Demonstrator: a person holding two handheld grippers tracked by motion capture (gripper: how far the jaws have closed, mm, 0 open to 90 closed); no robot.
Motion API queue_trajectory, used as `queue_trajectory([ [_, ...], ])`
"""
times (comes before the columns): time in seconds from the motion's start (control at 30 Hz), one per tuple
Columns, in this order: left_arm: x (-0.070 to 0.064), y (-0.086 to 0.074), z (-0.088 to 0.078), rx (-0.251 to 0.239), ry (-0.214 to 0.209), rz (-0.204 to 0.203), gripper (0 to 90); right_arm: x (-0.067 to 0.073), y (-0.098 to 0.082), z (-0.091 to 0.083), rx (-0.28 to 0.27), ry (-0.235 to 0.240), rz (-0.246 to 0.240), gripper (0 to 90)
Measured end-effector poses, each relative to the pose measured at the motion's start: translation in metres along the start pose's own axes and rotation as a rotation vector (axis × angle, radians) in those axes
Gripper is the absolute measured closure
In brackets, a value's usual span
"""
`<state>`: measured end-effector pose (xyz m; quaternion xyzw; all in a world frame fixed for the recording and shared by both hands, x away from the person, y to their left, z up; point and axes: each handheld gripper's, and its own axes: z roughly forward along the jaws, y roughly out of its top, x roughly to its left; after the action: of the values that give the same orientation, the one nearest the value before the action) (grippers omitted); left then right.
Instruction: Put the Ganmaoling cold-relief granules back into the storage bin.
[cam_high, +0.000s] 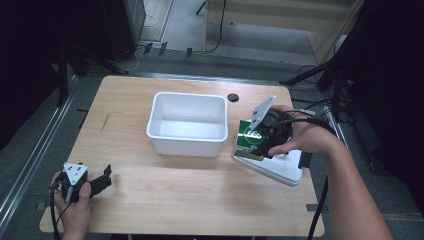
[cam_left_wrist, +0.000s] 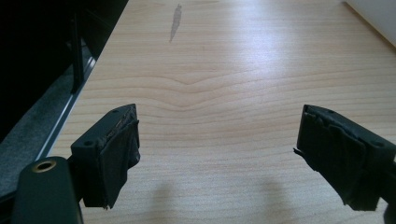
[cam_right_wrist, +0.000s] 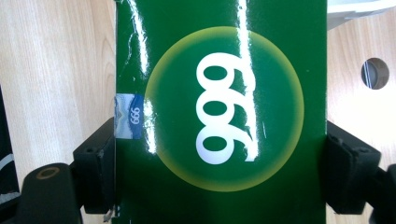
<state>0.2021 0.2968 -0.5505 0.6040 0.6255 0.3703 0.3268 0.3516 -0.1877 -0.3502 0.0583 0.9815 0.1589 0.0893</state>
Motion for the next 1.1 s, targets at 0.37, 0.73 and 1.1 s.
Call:
queue_trajectory([
  [0.37, 0.001, 0.0, 0.0, -0.002, -0.008, -0.003, 13.2, -0.026, 0.007, -0.013, -0.022, 0.011, 0.056, 16.8],
  [0.73, 0.002, 0.0, 0.0, -0.003, -0.012, -0.006, 13.1, -0.044, 0.029, -0.022, -0.024, 0.008, 0.062, 16.8],
  [1.1, 0.002, 0.0, -0.001, -0.005, -0.016, -0.008, 13.1, -0.051, 0.058, -0.018, -0.026, 0.001, 0.024, 16.8],
])
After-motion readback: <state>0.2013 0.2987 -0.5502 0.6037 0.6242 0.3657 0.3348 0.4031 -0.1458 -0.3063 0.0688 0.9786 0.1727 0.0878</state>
